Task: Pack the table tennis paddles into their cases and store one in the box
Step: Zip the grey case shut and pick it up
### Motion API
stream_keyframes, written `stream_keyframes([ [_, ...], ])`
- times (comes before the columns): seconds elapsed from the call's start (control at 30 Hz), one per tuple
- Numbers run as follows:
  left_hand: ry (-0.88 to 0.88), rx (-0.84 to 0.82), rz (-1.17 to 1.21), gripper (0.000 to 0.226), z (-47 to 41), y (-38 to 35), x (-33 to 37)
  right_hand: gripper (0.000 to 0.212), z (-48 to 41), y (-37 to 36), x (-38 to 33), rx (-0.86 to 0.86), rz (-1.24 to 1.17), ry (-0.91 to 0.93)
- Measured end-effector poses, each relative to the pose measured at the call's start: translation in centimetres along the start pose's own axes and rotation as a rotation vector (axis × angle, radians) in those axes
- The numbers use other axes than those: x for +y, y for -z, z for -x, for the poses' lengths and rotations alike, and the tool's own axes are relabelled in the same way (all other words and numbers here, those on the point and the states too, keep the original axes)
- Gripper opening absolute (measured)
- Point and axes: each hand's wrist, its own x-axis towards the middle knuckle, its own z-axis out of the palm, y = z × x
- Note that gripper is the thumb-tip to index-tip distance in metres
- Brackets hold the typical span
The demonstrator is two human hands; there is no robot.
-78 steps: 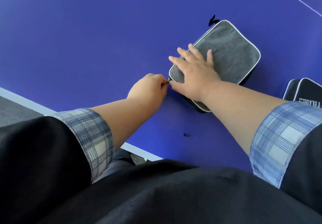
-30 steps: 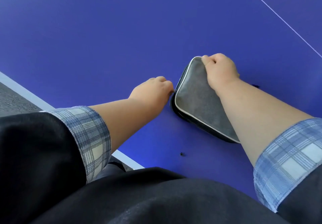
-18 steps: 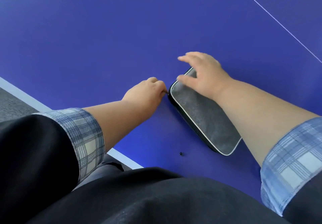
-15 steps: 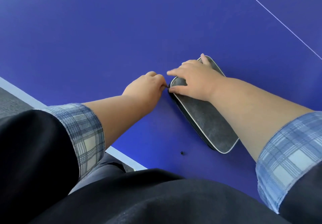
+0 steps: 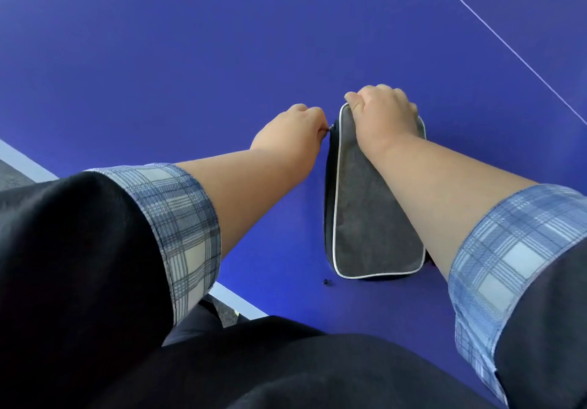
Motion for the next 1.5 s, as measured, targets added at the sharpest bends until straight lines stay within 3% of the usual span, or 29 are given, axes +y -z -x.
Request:
stream_keyframes([
  [0.17,-0.089,-0.036,-0.062,0.021,0.8,-0.1,-0.5,0.043,-1.3,0.7,3.2,-0.068,-0.204,-0.397],
  [0.3,-0.104,-0.081,-0.108,0.020,1.1,-0.6,-2.1,0.036,-0.3,-0.2,4.3,-0.121,-0.291,-0.536],
  [0.37,-0.115,-0.108,-0.128,0.019,1.1,-0.7,-2.6,0.031,0.6,0.0,2.9,-0.049,-0.299,-0.378],
  [0.43,-0.118,-0.115,-0.135,0.018,0.9,-0.7,-3.0,0.027,1.7,0.2,1.4,-0.048,-0.203,0.044],
  [0.5,-0.124,-0.118,-0.144,0.018,0.6,-0.6,-3.2,0.037,2.8,0.6,0.3,-0.203,-0.045,0.427],
  [0.6,-0.121,-0.135,-0.164,0.019,0.4,-0.4,-3.8,0.055,3.0,0.4,0.7,-0.318,0.146,0.564],
  [0.67,-0.111,-0.149,-0.166,0.018,0.6,-0.4,-3.9,0.052,2.7,0.0,1.4,-0.310,0.116,0.554],
  [0.83,-0.080,-0.153,-0.135,0.016,1.5,-0.4,-4.3,0.036,1.9,-1.1,4.4,-0.277,-0.024,0.290],
  [1.0,-0.036,-0.110,-0.100,0.018,2.2,0.5,-6.7,0.046,3.3,-2.1,9.2,-0.181,-0.130,-0.121],
  [1.3,0.005,-0.093,-0.048,0.020,4.9,-1.0,-5.0,0.049,4.3,-3.1,8.7,-0.106,-0.142,-0.406],
  [1.5,-0.119,-0.123,-0.152,0.016,6.9,-1.0,-6.1,0.049,5.2,-3.2,8.8,-0.111,-0.141,-0.536],
])
